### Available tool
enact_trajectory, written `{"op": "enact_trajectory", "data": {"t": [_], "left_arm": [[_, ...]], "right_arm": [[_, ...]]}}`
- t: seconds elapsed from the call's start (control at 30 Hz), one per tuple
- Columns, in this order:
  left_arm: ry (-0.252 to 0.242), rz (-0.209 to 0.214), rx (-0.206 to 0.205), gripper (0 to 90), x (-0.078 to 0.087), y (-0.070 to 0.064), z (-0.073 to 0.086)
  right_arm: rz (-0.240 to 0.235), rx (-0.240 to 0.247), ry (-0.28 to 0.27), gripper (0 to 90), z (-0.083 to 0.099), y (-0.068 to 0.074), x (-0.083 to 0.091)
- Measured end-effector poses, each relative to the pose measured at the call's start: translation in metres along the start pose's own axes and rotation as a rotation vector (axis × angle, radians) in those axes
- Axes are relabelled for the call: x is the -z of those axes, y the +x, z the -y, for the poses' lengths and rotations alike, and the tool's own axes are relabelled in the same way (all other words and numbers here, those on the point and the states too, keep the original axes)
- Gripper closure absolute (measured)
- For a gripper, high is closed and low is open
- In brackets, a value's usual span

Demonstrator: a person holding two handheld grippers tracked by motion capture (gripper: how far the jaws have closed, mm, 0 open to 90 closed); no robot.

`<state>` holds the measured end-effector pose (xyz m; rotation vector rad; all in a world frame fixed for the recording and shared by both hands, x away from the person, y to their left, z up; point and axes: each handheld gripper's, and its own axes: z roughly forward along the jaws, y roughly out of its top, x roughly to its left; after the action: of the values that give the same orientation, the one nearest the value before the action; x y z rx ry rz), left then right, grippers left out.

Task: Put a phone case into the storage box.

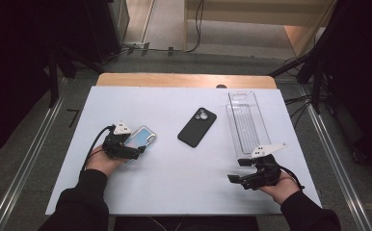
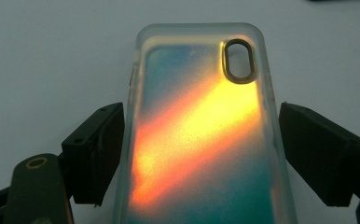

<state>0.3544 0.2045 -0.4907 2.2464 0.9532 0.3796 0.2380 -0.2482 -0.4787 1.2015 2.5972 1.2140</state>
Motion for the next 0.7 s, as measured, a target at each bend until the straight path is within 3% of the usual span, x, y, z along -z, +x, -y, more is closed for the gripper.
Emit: {"op": "enact_trajectory", "data": {"t": [0.33, 0.7], "left_arm": [[-0.067, 0.079, 0.039, 17.4, 0.026, -0.014, -0.016], [-0.082, 0.173, 0.044, 17.4, 0.041, -0.042, -0.029]], "right_arm": [[-0.003, 0.009, -0.02, 19.1, -0.001, 0.002, 0.001], [-0.01, 0.012, -0.033, 18.8, -0.001, 0.001, 0.003]]}}
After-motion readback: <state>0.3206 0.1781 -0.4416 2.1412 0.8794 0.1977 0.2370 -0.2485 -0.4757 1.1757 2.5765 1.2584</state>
